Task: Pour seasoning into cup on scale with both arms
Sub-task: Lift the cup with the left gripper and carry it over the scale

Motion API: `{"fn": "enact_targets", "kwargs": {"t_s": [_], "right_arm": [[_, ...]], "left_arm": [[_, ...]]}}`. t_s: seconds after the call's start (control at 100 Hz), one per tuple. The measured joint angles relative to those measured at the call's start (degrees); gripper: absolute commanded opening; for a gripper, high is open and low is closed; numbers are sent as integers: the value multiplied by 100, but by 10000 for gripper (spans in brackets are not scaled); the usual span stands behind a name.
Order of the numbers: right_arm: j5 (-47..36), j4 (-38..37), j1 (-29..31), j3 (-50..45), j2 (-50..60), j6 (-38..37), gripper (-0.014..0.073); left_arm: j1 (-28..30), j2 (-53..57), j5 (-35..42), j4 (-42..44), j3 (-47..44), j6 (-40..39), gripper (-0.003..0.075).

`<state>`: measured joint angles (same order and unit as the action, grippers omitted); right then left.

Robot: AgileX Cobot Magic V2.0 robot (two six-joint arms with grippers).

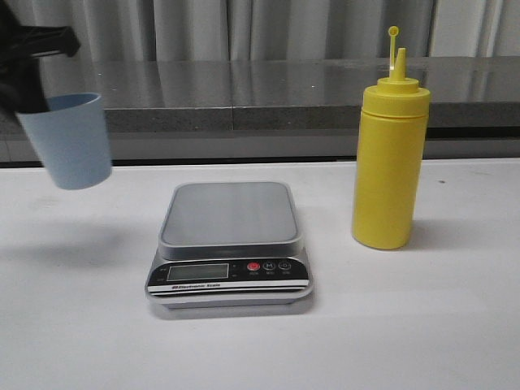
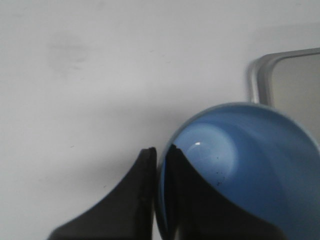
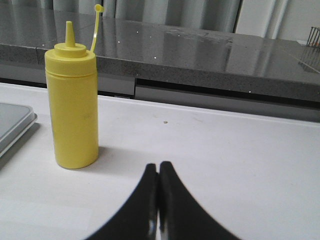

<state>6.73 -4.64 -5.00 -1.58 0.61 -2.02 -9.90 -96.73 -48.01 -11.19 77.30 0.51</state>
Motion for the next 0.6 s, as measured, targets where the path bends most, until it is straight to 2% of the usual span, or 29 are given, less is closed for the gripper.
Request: {"fn": "enact_targets", "kwargs": {"t_s": [0.25, 0.6], "right_arm": [[0, 0, 0, 0, 0, 0, -68], [0, 0, 0, 0, 0, 0, -68]], "left_arm": [[-922, -201, -137, -20, 839, 5, -18], [-1630, -1175, -361, -20, 1742, 13, -18]]}}
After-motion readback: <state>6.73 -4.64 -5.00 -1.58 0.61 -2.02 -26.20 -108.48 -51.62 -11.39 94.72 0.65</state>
